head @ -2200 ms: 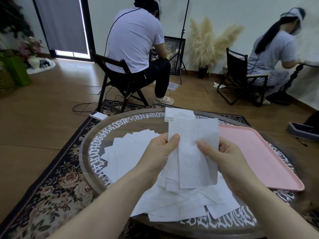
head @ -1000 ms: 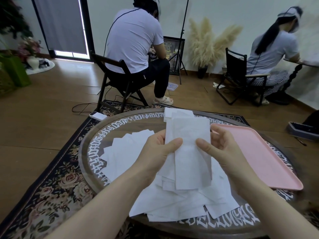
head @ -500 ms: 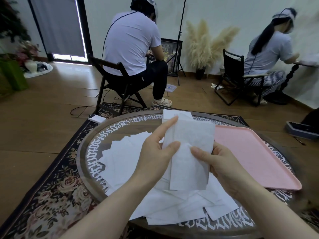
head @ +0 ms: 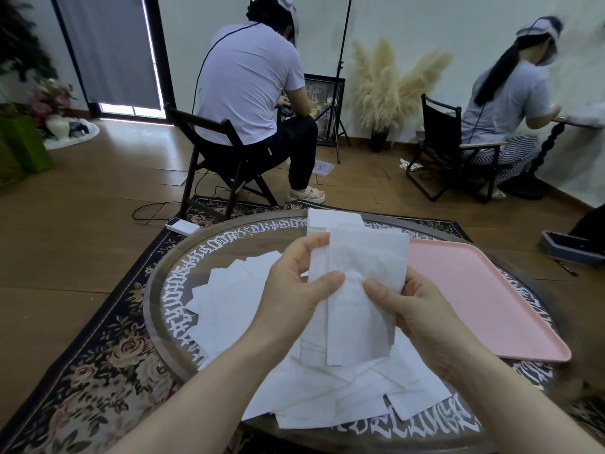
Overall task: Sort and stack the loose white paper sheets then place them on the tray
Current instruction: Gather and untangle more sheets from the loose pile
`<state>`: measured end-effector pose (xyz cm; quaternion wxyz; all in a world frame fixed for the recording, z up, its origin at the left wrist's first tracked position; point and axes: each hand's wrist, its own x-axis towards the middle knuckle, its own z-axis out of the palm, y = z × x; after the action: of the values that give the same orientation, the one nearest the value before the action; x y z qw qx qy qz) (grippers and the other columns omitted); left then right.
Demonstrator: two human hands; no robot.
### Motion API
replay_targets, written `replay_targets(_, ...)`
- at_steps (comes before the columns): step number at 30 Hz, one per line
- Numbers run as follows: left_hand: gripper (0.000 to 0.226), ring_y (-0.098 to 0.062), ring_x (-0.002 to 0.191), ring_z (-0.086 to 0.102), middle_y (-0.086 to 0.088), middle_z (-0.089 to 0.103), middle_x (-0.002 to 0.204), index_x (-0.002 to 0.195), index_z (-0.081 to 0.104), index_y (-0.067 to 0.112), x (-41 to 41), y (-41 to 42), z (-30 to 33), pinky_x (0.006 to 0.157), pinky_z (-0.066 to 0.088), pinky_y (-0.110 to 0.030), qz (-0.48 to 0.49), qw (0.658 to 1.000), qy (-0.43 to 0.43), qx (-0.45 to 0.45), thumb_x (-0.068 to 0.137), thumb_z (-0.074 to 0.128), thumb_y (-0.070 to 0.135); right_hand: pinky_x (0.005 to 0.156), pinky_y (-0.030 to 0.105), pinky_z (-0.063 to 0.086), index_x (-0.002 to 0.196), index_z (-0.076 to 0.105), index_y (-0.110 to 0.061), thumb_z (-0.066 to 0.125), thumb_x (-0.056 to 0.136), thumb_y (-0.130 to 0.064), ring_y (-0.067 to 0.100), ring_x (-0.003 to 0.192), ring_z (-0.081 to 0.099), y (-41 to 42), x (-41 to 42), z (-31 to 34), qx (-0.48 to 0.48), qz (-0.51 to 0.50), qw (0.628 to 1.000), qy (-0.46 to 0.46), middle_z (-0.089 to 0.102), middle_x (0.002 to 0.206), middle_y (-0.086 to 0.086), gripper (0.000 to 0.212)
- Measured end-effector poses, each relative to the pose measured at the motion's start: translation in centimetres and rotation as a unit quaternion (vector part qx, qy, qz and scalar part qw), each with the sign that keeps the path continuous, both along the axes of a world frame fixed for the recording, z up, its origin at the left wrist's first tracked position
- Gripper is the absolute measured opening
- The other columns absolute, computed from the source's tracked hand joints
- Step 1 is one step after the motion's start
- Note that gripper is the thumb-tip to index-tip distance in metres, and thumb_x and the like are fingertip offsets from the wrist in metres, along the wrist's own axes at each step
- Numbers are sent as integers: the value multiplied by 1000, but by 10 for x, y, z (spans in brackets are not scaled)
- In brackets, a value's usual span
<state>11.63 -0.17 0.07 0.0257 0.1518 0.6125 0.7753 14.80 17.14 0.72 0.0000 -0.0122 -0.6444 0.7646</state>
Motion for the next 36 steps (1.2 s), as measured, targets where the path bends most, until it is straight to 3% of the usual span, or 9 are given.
replay_targets(3, 35, -19, 85, 74, 1, 76, 99, 100, 73, 32, 1, -1, 1, 69, 59, -31, -6, 1000, 15, 6, 77, 71, 6, 67, 21, 57, 112, 68, -11, 72, 72, -17, 20, 95, 73, -1, 0, 0, -1, -1, 1000, -2, 76, 106, 6, 41)
replay_targets(8, 31, -19, 90, 73, -3, 77, 98, 101, 73, 21, 1, 1, 1, 77, 58, -31, -22, 999, 13, -21, 76, 73, 4, 65, 21, 56, 113, 68, -10, 72, 72, -20, 22, 93, 73, -2, 1, -1, 10, -17, 1000, 9, 76, 105, 7, 42)
replay_targets(12, 32, -7, 79, 67, 6, 74, 81, 74, 75, 22, 2, 1, 2, 76, 52, -21, -19, 997, 24, -67, 83, 69, -7, 65, 24, 56, 119, 61, -7, 71, 73, -14, 25, 94, 72, -5, 0, 0, 26, -42, 997, 57, 75, 104, 9, 47)
replay_targets(18, 52, 6, 66, 62, 16, 72, 71, 59, 74, 28, 1, -1, 4, 62, 47, -9, 20, 997, 6, -72, 86, 58, -14, 80, 29, 58, 139, 41, -45, 68, 79, -7, 16, 104, 69, -6, 3, 4, 76, -28, 982, 172, 71, 113, 3, 75)
replay_targets(20, 43, 3, 69, 64, 13, 73, 74, 63, 74, 24, 1, -1, 5, 63, 48, -10, 19, 998, 3, -52, 85, 63, -11, 77, 25, 57, 132, 54, -34, 68, 79, -5, 13, 100, 69, -7, 5, 5, 65, -27, 982, 173, 73, 110, -1, 62)
replay_targets(23, 24, -8, 83, 69, 6, 76, 87, 83, 76, 20, 4, -1, 8, 74, 53, -19, 13, 1000, 4, -21, 87, 66, -1, 67, 22, 57, 96, 74, -15, 71, 71, -11, 13, 82, 72, -7, 6, 5, 71, -46, 986, 143, 77, 92, 2, 26)
replay_targets(29, 29, -9, 128, 54, 14, 64, 131, 121, 66, 36, 6, -2, 9, 113, 39, -41, 31, 999, -19, 18, 100, 53, 21, 66, 19, 56, 92, 74, -11, 72, 68, -16, 14, 82, 73, -4, 2, -1, 60, -89, 988, 109, 78, 91, 4, 24)
replay_targets(32, 43, -7, 132, 50, 11, 58, 138, 129, 57, 36, 5, 0, 5, 113, 40, -38, 19, 1000, -6, 20, 97, 57, 8, 67, 20, 56, 87, 75, -12, 72, 68, -15, 15, 82, 73, -4, 1, -2, 44, -84, 990, 108, 77, 91, 5, 20)
replay_targets(36, 51, -8, 113, 65, 8, 70, 121, 137, 51, 28, 3, 0, 1, 92, 54, -27, 7, 999, -4, 36, 93, 63, 5, 70, 21, 57, 83, 79, -16, 73, 67, -15, 15, 84, 73, -4, 1, -1, 28, -73, 990, 114, 77, 92, 5, 18)
